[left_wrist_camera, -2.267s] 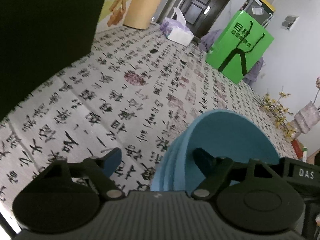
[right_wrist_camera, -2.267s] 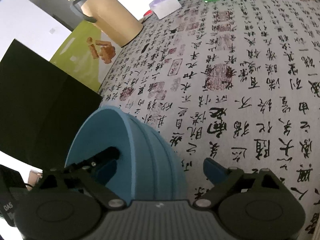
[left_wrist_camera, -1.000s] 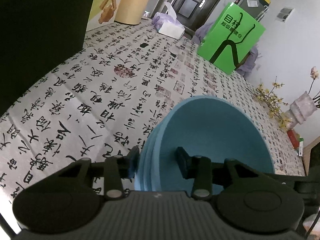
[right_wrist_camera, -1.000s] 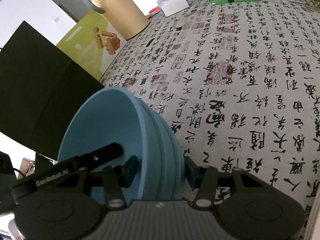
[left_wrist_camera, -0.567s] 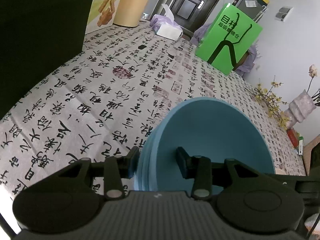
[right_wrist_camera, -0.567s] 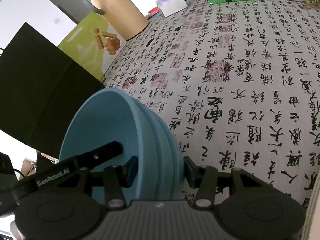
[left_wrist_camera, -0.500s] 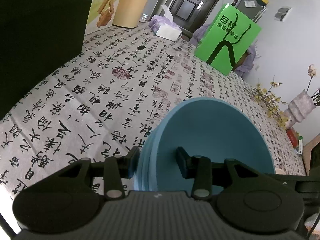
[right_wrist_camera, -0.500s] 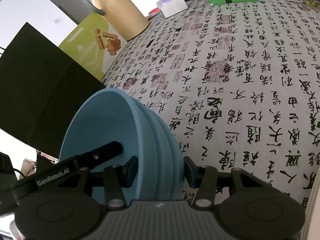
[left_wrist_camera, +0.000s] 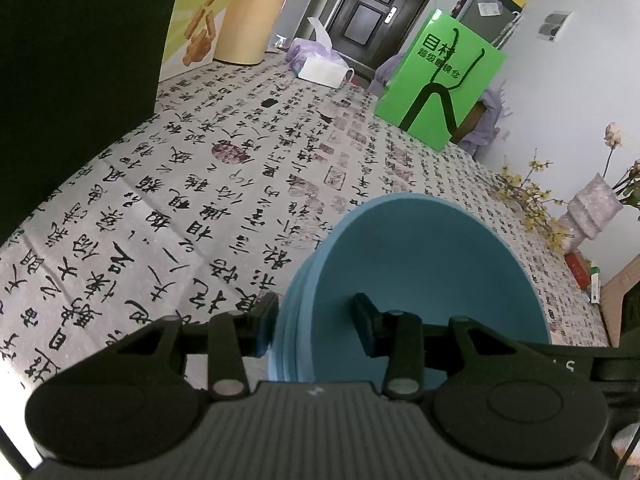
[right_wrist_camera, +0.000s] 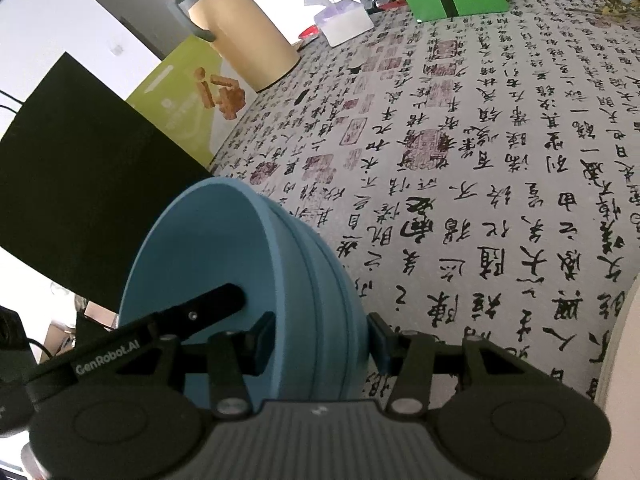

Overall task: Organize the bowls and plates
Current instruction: 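Lift and carry the bowl stack with both grippers toward the white plates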

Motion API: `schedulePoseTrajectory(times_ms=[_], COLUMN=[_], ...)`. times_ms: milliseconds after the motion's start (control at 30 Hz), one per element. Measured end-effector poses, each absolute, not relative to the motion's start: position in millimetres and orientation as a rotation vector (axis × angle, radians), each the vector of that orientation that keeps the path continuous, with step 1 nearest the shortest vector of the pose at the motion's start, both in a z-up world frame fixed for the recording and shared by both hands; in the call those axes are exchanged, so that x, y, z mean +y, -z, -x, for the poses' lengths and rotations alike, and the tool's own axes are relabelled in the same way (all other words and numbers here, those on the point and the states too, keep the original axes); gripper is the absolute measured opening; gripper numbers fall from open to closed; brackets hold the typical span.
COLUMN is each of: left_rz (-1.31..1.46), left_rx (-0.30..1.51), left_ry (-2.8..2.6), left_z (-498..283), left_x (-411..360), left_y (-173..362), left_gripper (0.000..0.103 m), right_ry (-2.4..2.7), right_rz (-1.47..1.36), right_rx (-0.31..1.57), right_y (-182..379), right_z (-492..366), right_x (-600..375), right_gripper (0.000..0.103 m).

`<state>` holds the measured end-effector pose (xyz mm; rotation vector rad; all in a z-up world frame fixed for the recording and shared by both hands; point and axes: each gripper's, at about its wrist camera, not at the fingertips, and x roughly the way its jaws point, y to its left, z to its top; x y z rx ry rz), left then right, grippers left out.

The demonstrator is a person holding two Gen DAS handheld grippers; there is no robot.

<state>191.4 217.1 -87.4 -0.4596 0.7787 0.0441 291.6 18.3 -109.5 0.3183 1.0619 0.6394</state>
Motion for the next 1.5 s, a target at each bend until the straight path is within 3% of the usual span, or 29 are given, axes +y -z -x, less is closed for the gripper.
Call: schedulePoseTrajectory(times_ms=[1500], left_rz=[0.407], left_rx=[0.719], left_ry=[0.031], left_z=[-171], left_x=[148], left_y=[62], left_gripper=[0.041], right_ry=[-0.592], right_rz=[-0.363], right_rx=[0.969], right_y=[88], right_z=[-261], right_x=[-51], right_gripper=[0.047])
